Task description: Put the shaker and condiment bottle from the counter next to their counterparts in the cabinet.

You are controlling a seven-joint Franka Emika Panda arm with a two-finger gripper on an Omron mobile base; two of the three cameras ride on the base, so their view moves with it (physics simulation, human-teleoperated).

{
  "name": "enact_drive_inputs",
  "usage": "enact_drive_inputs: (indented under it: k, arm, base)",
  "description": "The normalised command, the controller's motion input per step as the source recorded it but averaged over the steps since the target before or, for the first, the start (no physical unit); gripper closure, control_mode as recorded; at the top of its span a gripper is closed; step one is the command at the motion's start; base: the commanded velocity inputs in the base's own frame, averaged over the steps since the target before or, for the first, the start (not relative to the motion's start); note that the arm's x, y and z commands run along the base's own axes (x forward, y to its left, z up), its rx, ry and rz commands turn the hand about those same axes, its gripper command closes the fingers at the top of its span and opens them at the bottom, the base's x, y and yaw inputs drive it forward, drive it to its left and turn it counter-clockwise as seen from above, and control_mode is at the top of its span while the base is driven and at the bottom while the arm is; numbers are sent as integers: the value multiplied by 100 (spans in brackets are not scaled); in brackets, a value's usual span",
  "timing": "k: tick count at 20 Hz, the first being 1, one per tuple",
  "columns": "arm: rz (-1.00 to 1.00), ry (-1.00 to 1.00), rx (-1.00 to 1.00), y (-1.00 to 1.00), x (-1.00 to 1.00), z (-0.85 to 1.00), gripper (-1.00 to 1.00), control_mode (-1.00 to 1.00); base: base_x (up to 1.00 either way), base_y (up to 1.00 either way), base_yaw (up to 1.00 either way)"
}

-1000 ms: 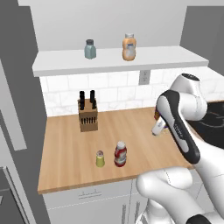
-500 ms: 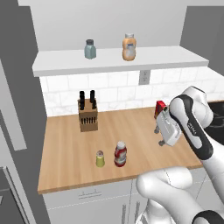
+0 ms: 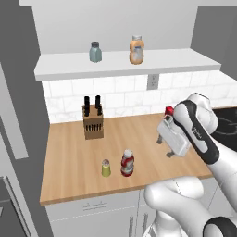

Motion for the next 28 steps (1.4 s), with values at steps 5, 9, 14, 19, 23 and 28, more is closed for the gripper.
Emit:
enact_drive_inputs:
  k: [5,9,14,19,23,28]
  arm:
    - [9,-2,8,34,5,-13,-100,-100]
    - [7,-3,8,33,5,-57,-100,-100]
    - [5,-2,7,18,30,-30,-100,-100]
    - [1,0,11,7,45,-2,-100,-100]
    - [1,0,2,14,41,-23,-100,-100]
    - [0,0,3,12,23,-26,-100,-100]
  base:
    - [0,0,0]
    - [0,0,0]
    - [0,0,0]
    - [0,0,0]
    - [0,0,0]
    - [0,0,0]
